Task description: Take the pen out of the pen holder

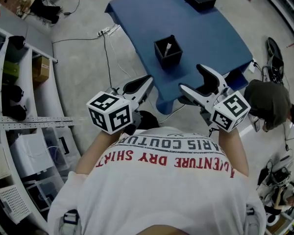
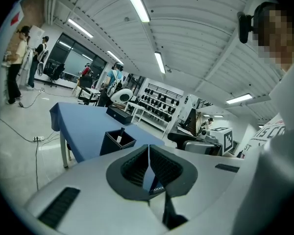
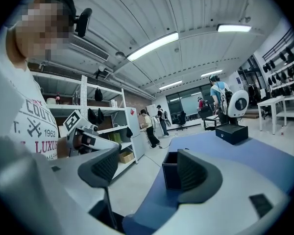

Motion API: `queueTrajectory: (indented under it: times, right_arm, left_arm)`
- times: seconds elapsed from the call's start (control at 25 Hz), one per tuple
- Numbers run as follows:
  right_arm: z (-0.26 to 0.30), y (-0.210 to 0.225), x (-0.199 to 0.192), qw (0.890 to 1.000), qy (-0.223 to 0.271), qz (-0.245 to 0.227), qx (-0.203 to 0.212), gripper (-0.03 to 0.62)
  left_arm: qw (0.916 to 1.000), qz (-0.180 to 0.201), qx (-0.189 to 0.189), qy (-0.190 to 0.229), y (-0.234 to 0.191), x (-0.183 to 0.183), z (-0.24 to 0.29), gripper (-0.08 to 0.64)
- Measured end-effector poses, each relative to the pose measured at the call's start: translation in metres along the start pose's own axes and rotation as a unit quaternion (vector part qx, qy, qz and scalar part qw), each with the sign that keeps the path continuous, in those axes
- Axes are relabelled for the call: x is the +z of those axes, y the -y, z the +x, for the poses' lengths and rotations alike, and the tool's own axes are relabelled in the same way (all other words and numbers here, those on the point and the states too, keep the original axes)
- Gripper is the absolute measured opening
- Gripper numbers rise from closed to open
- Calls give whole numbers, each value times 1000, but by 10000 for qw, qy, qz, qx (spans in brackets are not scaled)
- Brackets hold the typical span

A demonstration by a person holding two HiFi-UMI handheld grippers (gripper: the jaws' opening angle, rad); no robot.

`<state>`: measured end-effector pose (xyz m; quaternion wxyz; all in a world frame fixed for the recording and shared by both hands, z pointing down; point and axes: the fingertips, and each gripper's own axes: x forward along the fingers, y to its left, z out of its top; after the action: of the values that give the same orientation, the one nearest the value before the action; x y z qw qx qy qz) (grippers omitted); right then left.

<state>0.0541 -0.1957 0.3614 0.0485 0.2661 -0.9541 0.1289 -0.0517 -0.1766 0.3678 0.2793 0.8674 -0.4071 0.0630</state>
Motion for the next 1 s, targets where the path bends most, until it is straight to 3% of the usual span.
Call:
queueTrajectory:
  times: [0.6, 1.0]
  right_arm:
    - [57, 42, 13, 9998, -50, 124, -137, 368]
    - [103, 83, 2, 9984, -382, 207, -350, 368]
  left_arm:
    - [9997, -53, -145, -168, -53, 31, 34, 32]
    - [9985, -66, -302, -455, -89, 48, 67, 32]
